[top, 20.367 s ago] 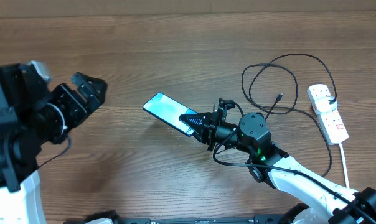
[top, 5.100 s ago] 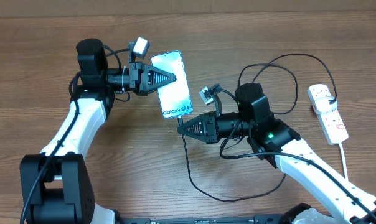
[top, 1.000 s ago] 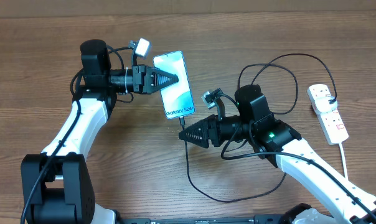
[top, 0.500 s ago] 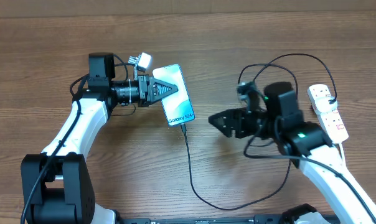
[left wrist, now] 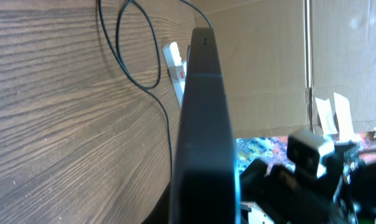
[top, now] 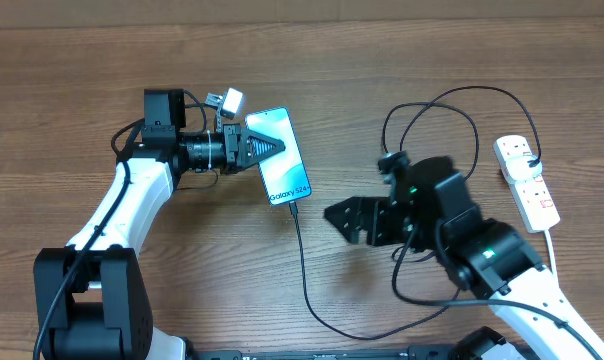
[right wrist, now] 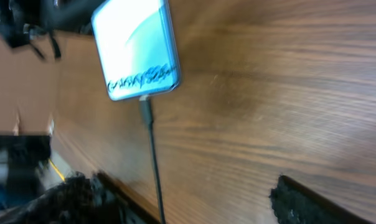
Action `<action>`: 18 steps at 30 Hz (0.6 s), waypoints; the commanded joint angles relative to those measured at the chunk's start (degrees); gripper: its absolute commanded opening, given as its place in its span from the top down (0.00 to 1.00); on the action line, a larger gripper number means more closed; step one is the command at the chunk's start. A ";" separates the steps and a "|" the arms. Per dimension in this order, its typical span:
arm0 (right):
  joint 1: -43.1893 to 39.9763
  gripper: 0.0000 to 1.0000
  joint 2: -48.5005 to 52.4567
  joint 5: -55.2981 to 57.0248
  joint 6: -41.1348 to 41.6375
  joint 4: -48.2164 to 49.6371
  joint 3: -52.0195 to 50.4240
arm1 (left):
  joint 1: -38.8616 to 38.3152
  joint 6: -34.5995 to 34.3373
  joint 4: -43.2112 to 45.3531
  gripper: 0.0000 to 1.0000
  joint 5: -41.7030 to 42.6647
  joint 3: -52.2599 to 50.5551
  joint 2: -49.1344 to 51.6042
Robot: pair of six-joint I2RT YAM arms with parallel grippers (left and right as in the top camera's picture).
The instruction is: Plug charger to phone and switch on socket
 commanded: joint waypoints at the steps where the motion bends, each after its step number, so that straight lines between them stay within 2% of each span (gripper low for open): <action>1: 5.16 0.00 0.02 4.68 4.63 0.17 1.44 | -0.44 1.81 -0.59 0.96 1.36 0.59 -0.17; 7: 11.04 0.00 0.81 11.26 7.13 -1.68 1.42 | -0.55 1.88 -1.92 0.96 1.38 0.59 -0.17; 18: 11.58 0.00 4.22 10.80 7.87 -1.55 1.42 | -2.64 8.44 -7.85 0.96 1.29 0.59 -0.17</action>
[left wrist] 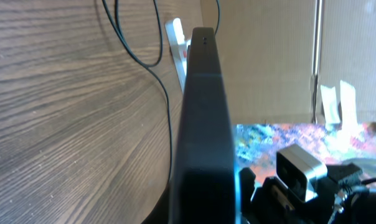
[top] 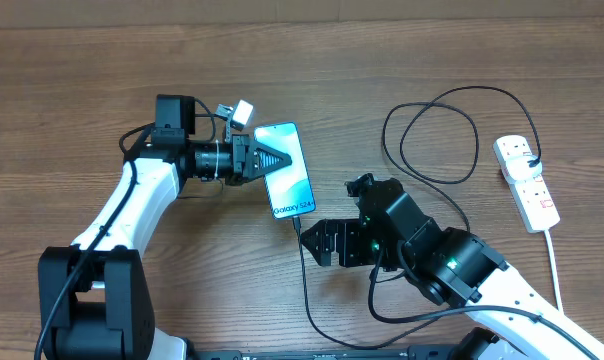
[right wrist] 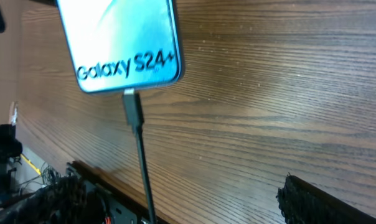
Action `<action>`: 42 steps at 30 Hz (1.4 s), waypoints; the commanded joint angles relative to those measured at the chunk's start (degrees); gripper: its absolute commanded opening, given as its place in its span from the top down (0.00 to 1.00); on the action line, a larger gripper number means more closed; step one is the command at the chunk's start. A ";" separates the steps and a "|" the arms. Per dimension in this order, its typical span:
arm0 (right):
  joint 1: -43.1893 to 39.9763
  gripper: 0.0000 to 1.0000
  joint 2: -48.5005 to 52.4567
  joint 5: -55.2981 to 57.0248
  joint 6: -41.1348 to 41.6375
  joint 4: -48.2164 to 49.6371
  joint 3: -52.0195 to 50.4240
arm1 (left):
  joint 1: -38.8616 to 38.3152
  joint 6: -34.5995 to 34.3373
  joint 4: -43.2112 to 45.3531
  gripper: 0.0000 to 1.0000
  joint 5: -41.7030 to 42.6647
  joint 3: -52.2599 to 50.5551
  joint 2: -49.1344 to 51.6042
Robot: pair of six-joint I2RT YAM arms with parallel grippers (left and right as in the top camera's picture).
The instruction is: Plug charger to phone and switch on socket
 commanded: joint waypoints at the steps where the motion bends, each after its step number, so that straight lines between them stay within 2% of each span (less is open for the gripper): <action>1: 0.46 0.00 0.70 1.01 2.10 0.48 1.40 | -0.48 3.13 -0.09 0.96 1.68 0.59 -0.17; 5: 0.46 0.00 1.20 1.03 5.90 1.16 1.40 | -0.46 3.17 -0.09 0.96 1.49 0.59 -0.17; 11: 0.44 0.00 1.27 2.75 5.92 2.80 1.40 | -0.46 3.76 -0.35 0.96 -0.37 0.59 -0.17; 18: 0.44 0.01 1.36 12.63 5.88 3.87 1.40 | -0.46 4.63 -0.11 0.96 -1.66 0.59 -0.17; 22: 0.50 0.15 2.47 14.05 3.26 6.56 1.40 | -0.46 4.59 -0.11 0.96 -4.35 0.59 -0.17; 25: 1.01 0.21 4.11 10.91 -0.76 8.90 1.40 | -0.46 4.39 -0.13 0.96 -4.28 0.59 -0.17; 31: 3.26 0.32 8.61 9.46 -1.18 10.49 1.40 | -0.46 2.14 -0.07 0.96 -4.74 0.59 -0.17; 35: 5.03 0.31 10.16 6.23 -1.18 10.91 1.40 | -0.46 -0.52 -0.07 0.96 -7.56 0.59 -0.17; 42: 7.04 0.30 10.21 2.64 -1.16 10.95 1.40 | -0.46 -0.59 0.13 0.96 -8.70 0.59 -0.17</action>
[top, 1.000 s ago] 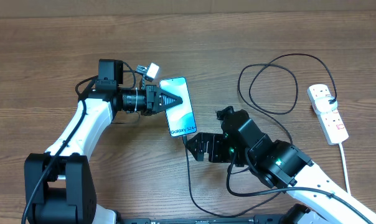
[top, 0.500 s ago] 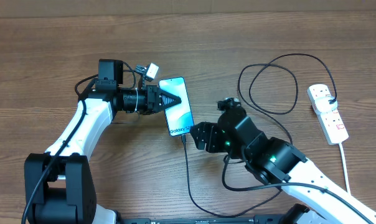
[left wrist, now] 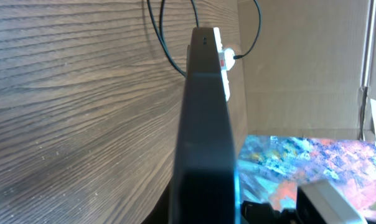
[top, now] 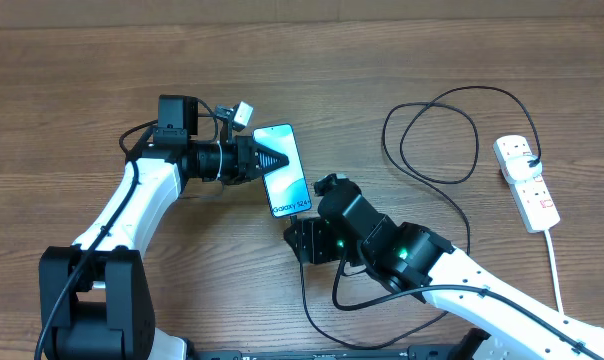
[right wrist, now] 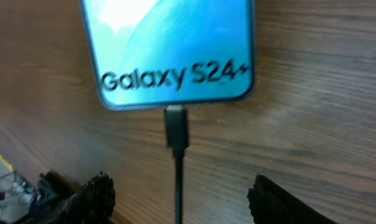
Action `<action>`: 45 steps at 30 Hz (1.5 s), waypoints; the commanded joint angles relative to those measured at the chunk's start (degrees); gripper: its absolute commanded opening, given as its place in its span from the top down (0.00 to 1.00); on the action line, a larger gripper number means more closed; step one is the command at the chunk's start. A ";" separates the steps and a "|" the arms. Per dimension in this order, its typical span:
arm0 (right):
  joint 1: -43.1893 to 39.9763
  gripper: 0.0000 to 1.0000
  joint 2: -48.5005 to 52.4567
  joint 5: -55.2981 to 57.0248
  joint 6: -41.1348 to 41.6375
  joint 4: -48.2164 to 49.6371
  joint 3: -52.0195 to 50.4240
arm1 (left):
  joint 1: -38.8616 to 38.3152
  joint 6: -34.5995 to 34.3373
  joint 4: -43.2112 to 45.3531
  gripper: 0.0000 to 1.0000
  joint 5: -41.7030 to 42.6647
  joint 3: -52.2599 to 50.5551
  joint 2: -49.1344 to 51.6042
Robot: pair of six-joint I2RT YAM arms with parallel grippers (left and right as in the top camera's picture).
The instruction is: Plug charger to phone and switch on socket
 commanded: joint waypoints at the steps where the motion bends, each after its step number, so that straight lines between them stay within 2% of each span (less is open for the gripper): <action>1: 0.96 0.30 -0.11 -3.69 -0.81 0.46 1.36 | -0.11 -0.94 0.33 0.96 0.48 0.59 -0.17; 10: 2.47 0.32 3.80 2.36 -0.83 2.12 1.31 | -0.11 -2.45 0.55 0.96 0.55 0.59 -0.17; 16: 2.51 0.48 5.49 1.07 -0.83 2.45 1.31 | -0.11 -2.43 0.55 0.96 0.50 0.59 -0.17; 21: 2.51 0.54 5.49 1.11 -0.83 4.11 1.31 | -0.11 -2.38 0.55 0.96 0.50 0.59 -0.17; 25: 2.51 0.63 5.53 1.36 -0.85 5.31 1.31 | -0.11 -2.38 0.55 0.96 0.98 0.59 -0.17; 30: 2.51 0.65 6.08 2.23 -0.87 5.40 1.31 | -0.11 -2.19 0.52 0.96 2.51 0.59 -0.17; 45: 2.51 0.92 6.75 3.54 -0.87 6.56 1.31 | -0.11 -0.46 0.52 0.96 6.99 0.59 -0.17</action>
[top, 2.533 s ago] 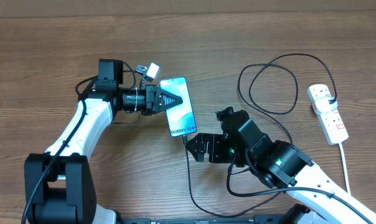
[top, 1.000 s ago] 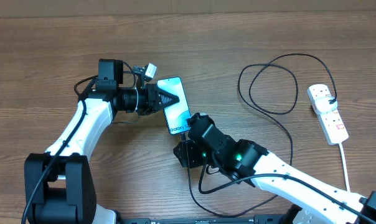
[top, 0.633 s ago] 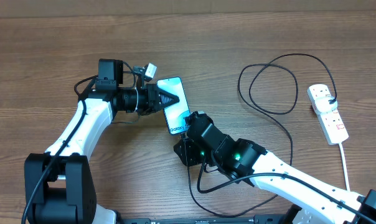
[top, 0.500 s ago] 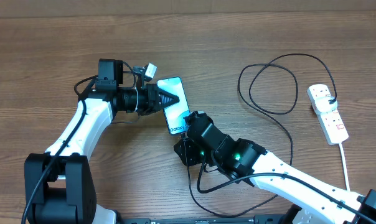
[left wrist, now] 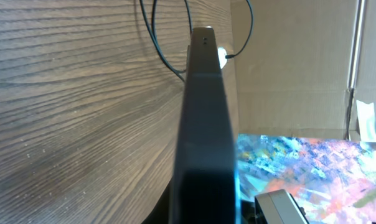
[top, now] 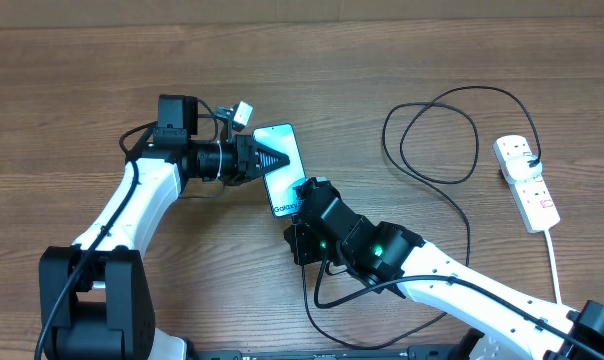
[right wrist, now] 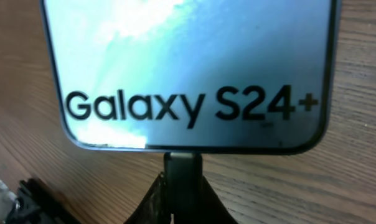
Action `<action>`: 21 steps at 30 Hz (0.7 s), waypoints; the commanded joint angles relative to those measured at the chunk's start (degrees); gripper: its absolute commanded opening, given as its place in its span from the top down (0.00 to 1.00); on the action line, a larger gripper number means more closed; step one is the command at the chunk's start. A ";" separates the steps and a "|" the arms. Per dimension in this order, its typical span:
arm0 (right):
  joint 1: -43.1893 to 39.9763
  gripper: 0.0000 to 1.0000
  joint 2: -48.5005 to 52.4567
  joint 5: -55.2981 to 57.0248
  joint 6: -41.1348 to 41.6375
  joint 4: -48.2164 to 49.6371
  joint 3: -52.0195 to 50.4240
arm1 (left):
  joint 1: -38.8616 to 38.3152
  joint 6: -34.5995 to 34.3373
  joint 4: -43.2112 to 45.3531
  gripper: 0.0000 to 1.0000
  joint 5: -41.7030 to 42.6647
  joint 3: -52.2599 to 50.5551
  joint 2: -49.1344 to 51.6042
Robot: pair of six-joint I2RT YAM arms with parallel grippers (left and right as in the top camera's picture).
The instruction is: Plug charger to phone and switch on socket
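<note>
The phone (top: 283, 165), its lit screen reading "Galaxy S24+", lies on the wooden table, held edge-on by my left gripper (top: 265, 158), which is shut on its side. In the left wrist view the phone (left wrist: 202, 112) fills the middle as a dark edge. My right gripper (top: 300, 232) is shut on the black charger plug (right wrist: 183, 177), whose tip meets the phone's (right wrist: 188, 74) bottom edge. The black cable (top: 437, 140) loops across to the white socket strip (top: 525, 182) at the right.
A cardboard wall (left wrist: 294, 62) stands behind the table's far side. The cable's slack loops lie on the wood between the right arm and the socket strip. The strip's white lead (top: 557, 262) runs toward the table's front edge.
My right gripper has moved up to the phone's bottom edge and shut on the charger plug, which now touches the phone's port. The left gripper still holds the phone in place.
At first my left gripper held the phone while my right gripper hung open far to the right. The right gripper then stood closer, open around the plug lying just below the phone. Now it is shut on the plug against the phone's bottom edge.
</note>
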 commanded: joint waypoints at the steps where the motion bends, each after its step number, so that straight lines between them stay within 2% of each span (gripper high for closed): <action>1: 0.24 0.94 0.17 2.08 -0.20 0.44 1.25 | -0.11 1.64 0.26 0.96 5.38 0.59 -0.17; 10: 0.22 0.96 0.15 4.31 -5.53 3.54 1.38 | -0.11 7.08 -0.76 0.96 9.73 0.59 -0.17; 17: -0.26 0.96 0.15 4.31 -7.87 5.77 2.84 | -0.13 14.43 -7.04 0.96 10.88 0.59 -0.17; 21: -1.20 0.96 0.15 4.33 -8.11 5.81 5.38 | -0.15 15.85 -9.14 0.96 10.91 0.59 -0.17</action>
